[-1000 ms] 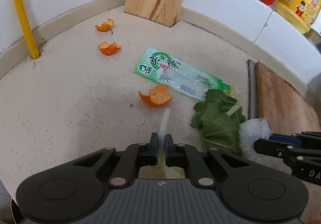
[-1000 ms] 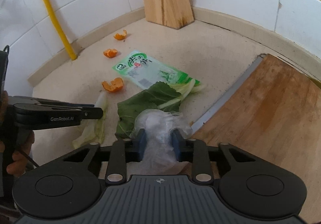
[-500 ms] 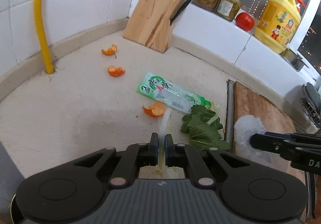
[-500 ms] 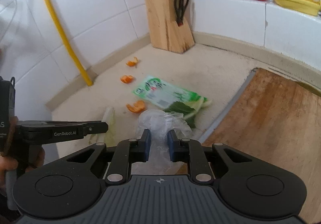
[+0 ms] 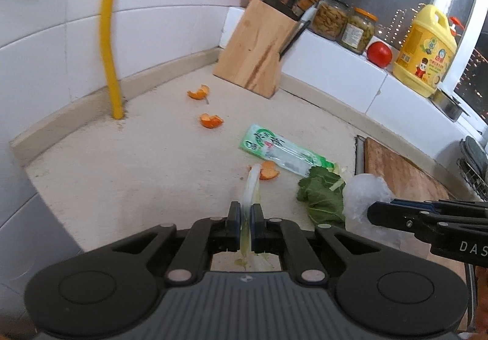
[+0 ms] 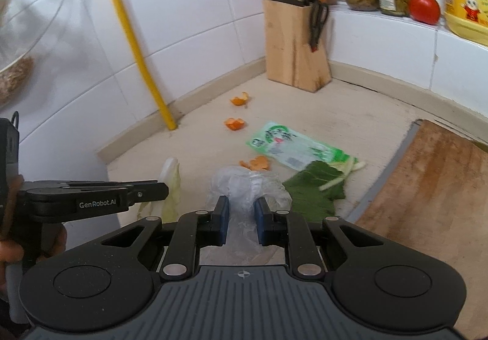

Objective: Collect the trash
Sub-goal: 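Carry the plastic and cabbage stalk off the counter toward the bin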

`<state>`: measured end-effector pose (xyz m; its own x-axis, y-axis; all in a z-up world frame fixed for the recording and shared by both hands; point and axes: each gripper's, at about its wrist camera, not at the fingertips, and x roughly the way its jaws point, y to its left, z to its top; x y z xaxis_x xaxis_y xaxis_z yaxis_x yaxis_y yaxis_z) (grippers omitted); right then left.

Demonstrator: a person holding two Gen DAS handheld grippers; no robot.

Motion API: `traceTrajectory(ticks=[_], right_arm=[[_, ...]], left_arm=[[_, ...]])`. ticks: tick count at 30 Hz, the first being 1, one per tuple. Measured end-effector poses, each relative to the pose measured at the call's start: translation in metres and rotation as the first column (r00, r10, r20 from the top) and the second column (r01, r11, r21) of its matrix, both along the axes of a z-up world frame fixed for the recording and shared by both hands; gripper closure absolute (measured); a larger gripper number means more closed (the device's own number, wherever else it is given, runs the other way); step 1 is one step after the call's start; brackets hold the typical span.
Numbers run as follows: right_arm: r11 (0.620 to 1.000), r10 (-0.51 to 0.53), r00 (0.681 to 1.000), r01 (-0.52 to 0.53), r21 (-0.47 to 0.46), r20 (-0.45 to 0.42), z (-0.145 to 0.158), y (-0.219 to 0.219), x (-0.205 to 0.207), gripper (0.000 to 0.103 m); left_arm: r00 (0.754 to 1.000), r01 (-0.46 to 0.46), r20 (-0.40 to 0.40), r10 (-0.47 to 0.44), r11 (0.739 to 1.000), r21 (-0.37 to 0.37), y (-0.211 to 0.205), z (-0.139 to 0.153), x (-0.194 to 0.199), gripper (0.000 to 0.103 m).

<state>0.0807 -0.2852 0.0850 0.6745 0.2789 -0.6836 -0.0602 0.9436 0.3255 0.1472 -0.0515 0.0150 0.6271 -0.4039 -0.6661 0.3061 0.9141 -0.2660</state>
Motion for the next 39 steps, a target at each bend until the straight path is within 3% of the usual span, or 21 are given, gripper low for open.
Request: traceTrajectory(ticks=[15,39], right_arm=[[0.982,0.186,0.982,-0.187,0.013,0.041,0.017,0.077,0.01,0.079],[0.877,0.477,0.877,-0.479,0.032,0.057,0.02,0.209,0.02,0.08]], left_arm=[[0.982,-0.184,0.034,0.184,0.983,0.001,0.08,0.009,-0.037,0.101],[0.897,-0.441,0.04,0.439,0.897,0.023,0.194,0.0,-0.094,0.101]])
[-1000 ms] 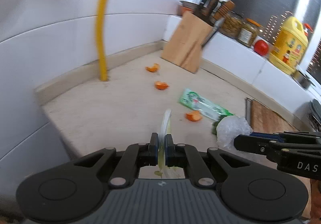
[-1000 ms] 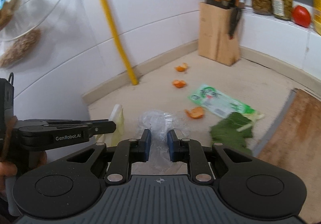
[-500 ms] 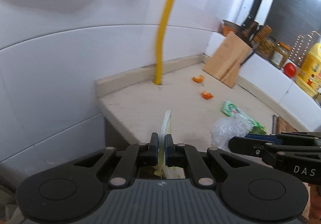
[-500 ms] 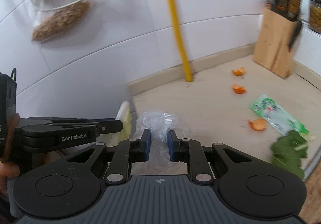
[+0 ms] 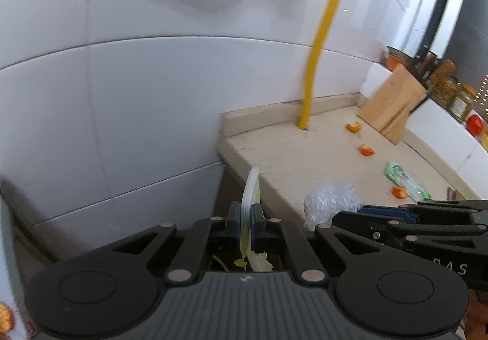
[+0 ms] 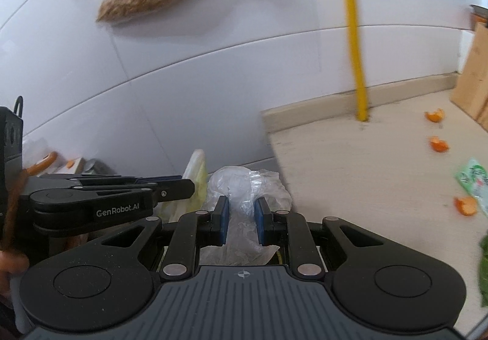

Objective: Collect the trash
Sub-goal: 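Carry the plastic and cabbage stalk off the counter toward the bin, then lower both held items down into the black bin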

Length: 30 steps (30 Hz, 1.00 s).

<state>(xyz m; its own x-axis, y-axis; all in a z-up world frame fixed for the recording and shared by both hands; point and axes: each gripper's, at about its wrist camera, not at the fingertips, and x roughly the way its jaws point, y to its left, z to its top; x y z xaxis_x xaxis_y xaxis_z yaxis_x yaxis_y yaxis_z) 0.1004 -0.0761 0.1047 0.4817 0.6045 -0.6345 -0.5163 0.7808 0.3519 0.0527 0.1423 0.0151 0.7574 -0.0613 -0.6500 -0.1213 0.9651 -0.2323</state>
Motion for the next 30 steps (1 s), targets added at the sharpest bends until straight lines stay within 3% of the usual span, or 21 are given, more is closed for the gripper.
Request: traceTrajectory(ticks=[13,30], right_arm=[[0.995,0.098,0.995,-0.099,-0.01,-0.029,-0.011,0.052,0.003,0.08],[0.994,0.095,0.991,-0.099,-0.041,-0.094,-0.039,0.079,0.012,0.08]], left_arm=[[0.997,-0.075,-0.028,0.075,0.997,0.009,0.03,-0.013,-0.007,0.101],[0.992,-0.088,-0.084,0.093,0.994,0.061,0.043,-0.047,0.005,0.101]])
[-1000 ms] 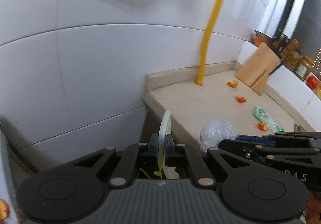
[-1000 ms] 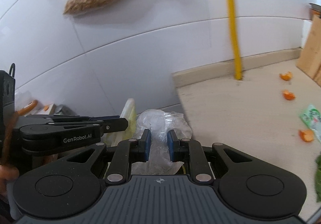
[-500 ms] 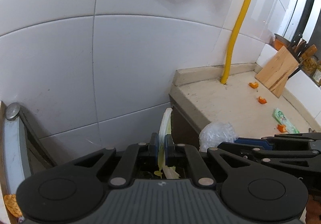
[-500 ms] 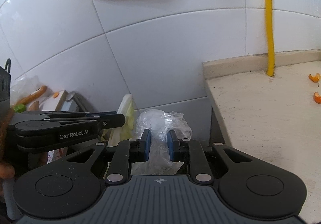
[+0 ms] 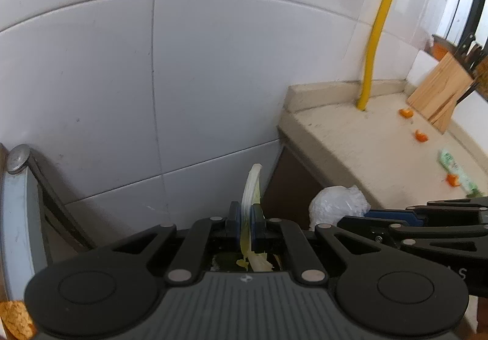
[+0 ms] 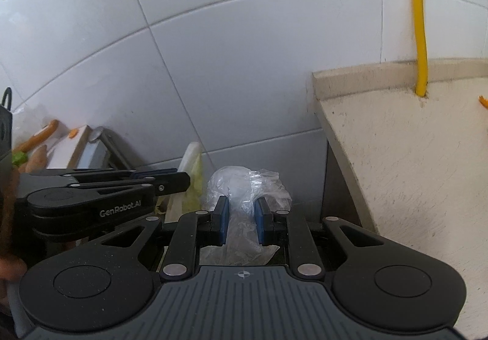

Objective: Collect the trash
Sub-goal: 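Lower both held items down into the black bin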

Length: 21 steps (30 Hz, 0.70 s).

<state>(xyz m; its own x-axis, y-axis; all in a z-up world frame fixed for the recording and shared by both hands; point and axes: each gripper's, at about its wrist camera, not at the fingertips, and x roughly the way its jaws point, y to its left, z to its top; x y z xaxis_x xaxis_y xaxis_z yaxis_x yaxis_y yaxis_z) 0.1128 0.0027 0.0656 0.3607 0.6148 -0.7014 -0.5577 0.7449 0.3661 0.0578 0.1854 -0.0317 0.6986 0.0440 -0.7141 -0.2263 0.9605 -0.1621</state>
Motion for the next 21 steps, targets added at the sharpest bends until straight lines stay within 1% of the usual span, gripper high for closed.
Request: traceTrajectory(ticks=[13,21], right_arm=[[0.998,-0.016,0.998,0.012,-0.062,-0.06,-0.031,0.021,0.007,0.079],[0.997,-0.022,0.996,0.015,-0.082,-0.083,-0.04,0.029,0.009,0.079]], left_arm=[[0.997,0.012,-0.07,-0.011,1.0,0.0,0.008,-0.026,0.013,0.101],[0.994,0.011,-0.109,-0.011,1.0,0.005,0.011,-0.035,0.017,0.101]])
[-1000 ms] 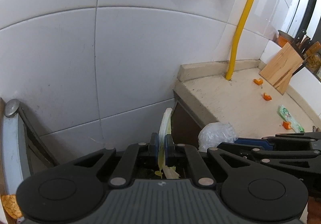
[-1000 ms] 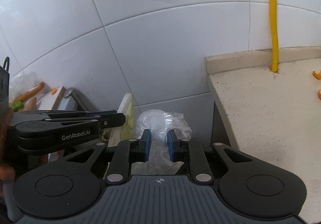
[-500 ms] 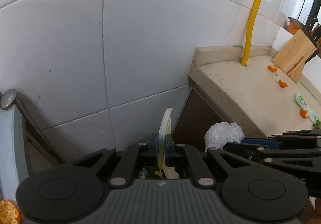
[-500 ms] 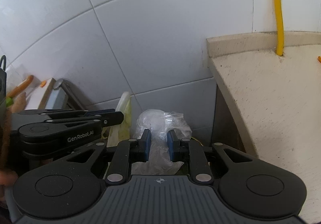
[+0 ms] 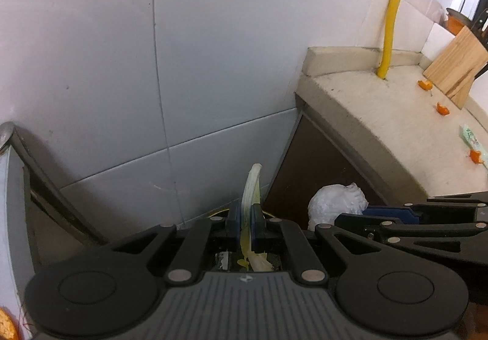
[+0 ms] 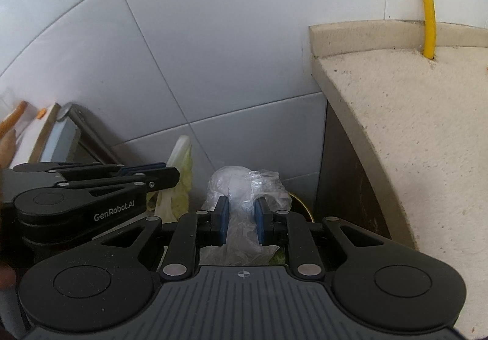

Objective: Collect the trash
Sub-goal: 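Lower both held items down into the black bin, then open both grippers inside the bin, dropping the plastic and stalk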

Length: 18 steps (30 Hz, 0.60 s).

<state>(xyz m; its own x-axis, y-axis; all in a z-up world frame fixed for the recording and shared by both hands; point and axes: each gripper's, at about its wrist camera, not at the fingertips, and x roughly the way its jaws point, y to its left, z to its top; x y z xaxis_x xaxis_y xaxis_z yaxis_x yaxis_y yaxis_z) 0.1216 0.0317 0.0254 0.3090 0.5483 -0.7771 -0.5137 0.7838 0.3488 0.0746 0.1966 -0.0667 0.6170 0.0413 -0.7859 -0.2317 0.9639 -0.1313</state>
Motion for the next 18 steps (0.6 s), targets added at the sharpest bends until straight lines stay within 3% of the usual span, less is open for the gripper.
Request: traceTrajectory(ticks=[18], right_arm=[[0.999,-0.035,0.998,0.033,-0.03,-0.052,-0.029,0.011,0.015,0.079]], left_arm=[[0.998,-0.007,-0.062,0.009,1.0,0.03,0.003,-0.016,0.016,0.101]])
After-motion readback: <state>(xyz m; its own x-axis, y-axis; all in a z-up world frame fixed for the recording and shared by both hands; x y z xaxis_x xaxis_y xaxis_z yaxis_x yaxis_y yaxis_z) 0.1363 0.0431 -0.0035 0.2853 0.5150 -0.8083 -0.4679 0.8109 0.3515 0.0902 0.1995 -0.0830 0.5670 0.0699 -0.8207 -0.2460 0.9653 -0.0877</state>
